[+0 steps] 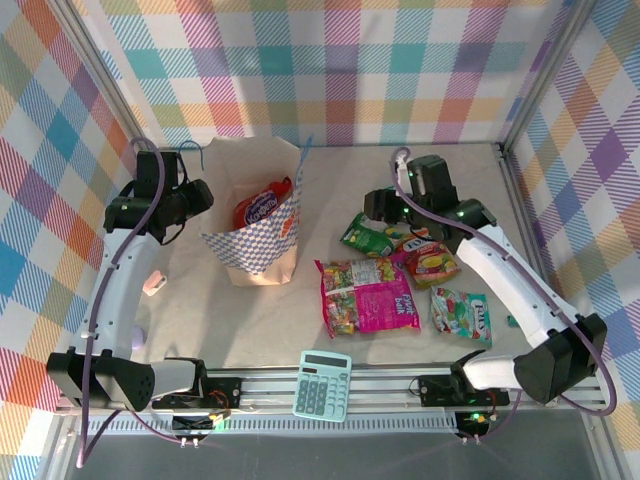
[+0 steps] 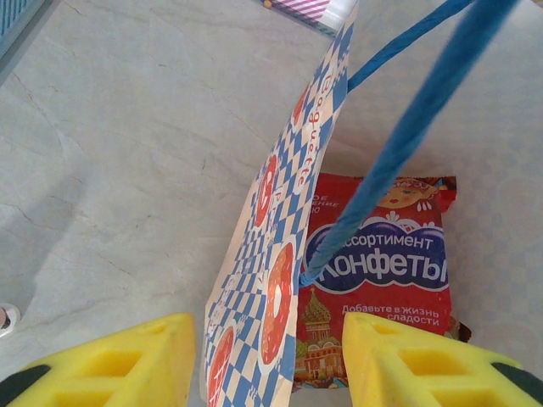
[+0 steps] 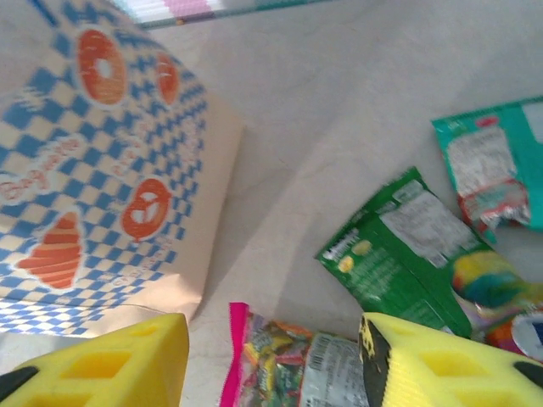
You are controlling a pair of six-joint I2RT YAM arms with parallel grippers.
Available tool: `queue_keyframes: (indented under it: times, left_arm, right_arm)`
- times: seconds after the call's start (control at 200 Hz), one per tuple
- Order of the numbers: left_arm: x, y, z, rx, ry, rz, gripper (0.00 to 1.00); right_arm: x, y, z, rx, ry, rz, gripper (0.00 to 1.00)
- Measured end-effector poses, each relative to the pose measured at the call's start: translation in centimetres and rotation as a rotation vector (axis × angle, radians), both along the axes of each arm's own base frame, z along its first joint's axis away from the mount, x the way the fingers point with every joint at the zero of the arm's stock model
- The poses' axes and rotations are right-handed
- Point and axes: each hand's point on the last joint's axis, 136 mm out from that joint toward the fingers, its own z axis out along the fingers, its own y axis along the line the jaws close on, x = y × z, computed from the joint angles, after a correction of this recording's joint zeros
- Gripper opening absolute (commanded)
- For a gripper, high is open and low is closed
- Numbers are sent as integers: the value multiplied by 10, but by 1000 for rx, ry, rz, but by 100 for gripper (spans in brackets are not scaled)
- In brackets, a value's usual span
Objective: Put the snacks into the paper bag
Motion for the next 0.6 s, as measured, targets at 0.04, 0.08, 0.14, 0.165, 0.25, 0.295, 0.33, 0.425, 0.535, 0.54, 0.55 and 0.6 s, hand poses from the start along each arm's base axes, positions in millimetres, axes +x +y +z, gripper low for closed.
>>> queue_keyframes:
  times: [0.04, 0.08, 0.14, 0.165, 0.25, 0.295, 0.33, 0.425, 0.535, 0.54, 0.55, 0.6]
  left_arm:
    - [0, 0, 0, 4, 0, 2, 50]
    - [0, 0, 0, 8, 1, 3, 50]
    - [1, 0, -1, 11, 2, 5, 50]
    - [1, 1, -1, 13, 3, 6, 51]
    - [1, 1, -1, 15, 2, 7, 51]
    - [1, 1, -1, 15, 3, 7, 51]
    - [1, 1, -1, 16, 3, 7, 52]
    - [1, -1, -2, 19, 6, 3, 53]
    - [2, -2, -4, 25, 10, 2, 54]
    - [2, -2, -4, 25, 10, 1, 54]
    - [2, -2, -4, 26, 10, 2, 54]
    - [2, -2, -3, 31, 9, 0, 55]
  right_arm:
    - [-2, -8, -5, 1, 15, -29, 65]
    - [-4, -15, -9, -1, 28, -55, 68]
    - [-7, -26, -12, 2, 42, -103, 70]
    - [-8, -31, -13, 2, 46, -120, 70]
    - [-10, -45, -15, 11, 62, -179, 70]
    - [-10, -51, -16, 19, 70, -203, 71]
    - [-11, -56, -16, 27, 76, -222, 71]
    - [-15, -67, -22, 41, 94, -271, 72]
    - [-27, -83, -41, 58, 135, -335, 73]
    - [-27, -84, -41, 60, 137, -338, 73]
    - [-29, -85, -44, 62, 142, -344, 73]
    - [-35, -93, -54, 74, 172, -381, 73]
